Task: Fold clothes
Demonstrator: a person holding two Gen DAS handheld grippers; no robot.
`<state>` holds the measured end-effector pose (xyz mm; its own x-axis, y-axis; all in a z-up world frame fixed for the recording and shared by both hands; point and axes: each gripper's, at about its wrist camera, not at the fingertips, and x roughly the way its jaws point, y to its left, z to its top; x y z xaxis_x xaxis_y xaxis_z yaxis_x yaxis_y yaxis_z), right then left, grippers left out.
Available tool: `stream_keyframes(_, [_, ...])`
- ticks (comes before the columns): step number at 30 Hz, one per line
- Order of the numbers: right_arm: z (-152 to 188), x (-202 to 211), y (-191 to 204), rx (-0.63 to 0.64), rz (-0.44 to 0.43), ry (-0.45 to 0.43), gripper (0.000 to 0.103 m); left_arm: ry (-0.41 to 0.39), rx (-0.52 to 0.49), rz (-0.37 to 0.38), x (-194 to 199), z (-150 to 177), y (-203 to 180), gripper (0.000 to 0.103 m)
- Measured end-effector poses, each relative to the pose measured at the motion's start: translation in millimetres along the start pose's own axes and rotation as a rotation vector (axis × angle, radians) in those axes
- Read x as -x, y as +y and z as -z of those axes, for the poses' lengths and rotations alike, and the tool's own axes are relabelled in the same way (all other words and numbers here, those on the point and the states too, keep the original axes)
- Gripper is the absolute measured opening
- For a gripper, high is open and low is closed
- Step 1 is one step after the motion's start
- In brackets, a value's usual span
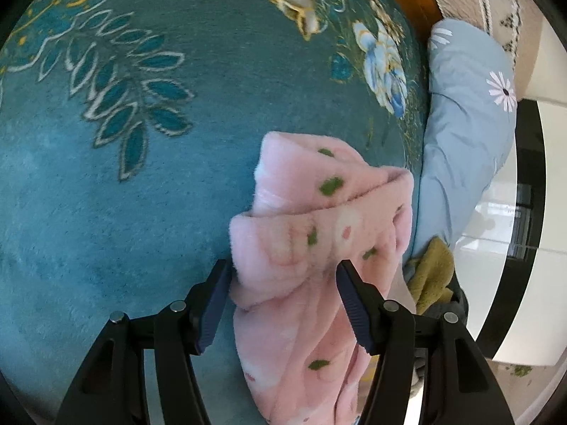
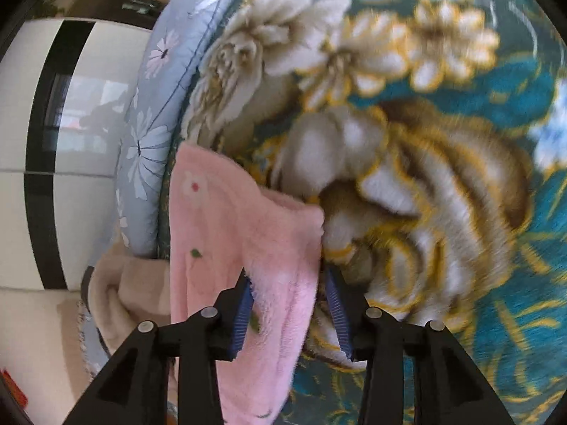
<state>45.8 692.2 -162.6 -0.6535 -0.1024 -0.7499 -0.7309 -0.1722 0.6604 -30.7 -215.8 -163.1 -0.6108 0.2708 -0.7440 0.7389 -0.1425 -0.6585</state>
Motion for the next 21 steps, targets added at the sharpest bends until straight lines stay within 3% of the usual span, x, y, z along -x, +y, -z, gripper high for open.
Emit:
stream_keyframes(2, [3.8,-1.3,-2.1,-0.029,-0.016,-0.016,0.040,-0.002,0.023,0.005,-1.6,-1.0,1.4,0.062])
stream_keyframes(4, [6.4,-2.8,-6.2,-0.073,-0.040,-0.027,0.025,-0.004,0.045,0.011,-3.3,-2.0,2.9,0.062])
stream_keyframes(6, [10.1,-3.3,-4.0,-0.078,-0.043,-0.024,0.018,-0.008,0.079,0.026,-4.1,-2.9,5.1,0.063])
stream_keyframes(9, [13.7,2.2,8.0,-0.040,-0.027,-0.025,0.014,-0.009,0.090,0.006,-8.0,-2.4,1.5,0.062])
stream_keyframes(11, [19.1,8.7,18.6,-0.029,-0.020,-0.019,0.013,-0.023,0.072,-0.066,-7.5,-2.1,-6.2,0.051])
stream_keyframes(13, [22.2,15.0,31.2,-0.023,-0.009,-0.011,0.012,-0.037,0.032,-0.151,-4.5,-3.5,-19.4,0.025])
stream_keyframes(15, [20.9,25.8,51.7,0.002,-0.020,-0.008,0.011,-0.038,-0.032,-0.199,1.6,-7.3,-37.6,0.019])
stream_keyframes(17, [17.3,40.9,82.8,0.059,-0.065,-0.011,0.009,-0.058,-0.116,-0.157,18.5,-12.4,-67.6,0.017])
stream_keyframes(21, [22.1,101.8,127.5,0.254,-0.279,-0.086,0.009,-0.093,-0.226,0.085,77.7,-12.5,-106.5,0.016])
